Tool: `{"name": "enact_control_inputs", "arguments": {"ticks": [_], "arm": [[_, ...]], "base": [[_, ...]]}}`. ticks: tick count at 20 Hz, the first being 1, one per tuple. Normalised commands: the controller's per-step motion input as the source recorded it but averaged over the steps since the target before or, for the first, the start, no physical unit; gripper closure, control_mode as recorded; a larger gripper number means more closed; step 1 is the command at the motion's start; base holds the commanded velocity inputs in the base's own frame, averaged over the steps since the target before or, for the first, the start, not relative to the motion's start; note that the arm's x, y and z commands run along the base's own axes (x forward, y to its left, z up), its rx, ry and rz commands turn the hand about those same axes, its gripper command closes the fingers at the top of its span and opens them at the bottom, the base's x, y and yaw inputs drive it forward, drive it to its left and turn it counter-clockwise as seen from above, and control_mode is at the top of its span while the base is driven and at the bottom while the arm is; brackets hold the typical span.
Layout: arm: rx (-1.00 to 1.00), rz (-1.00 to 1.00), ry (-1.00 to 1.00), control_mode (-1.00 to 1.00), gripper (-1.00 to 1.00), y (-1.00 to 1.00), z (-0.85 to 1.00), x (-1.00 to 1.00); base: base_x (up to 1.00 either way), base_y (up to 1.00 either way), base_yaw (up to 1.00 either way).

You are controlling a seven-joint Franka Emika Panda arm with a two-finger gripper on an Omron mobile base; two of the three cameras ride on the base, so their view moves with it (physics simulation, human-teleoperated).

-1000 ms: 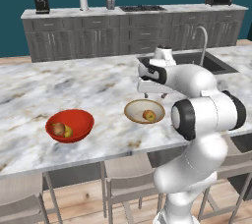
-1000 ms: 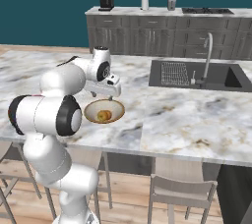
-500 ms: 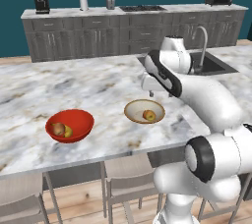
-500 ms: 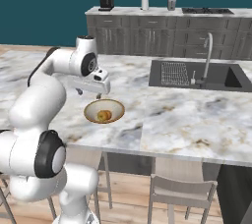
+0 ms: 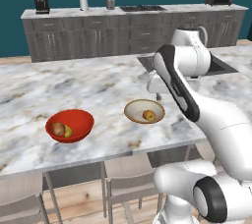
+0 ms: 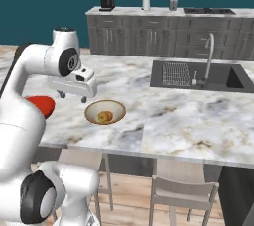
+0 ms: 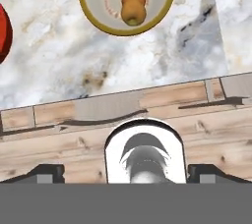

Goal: Take the fruits from the plate on the dining counter and place two fruits in each bowl.

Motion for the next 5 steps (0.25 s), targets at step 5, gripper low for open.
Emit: {"name": "enact_control_inputs", "arguments": {"ticks": [5], "arm": [[0.01,0.01,0.0,-1.0,-1.0,-0.08,0.5,-0.8]], "base": [[0.0,0.0,0.0]]}}
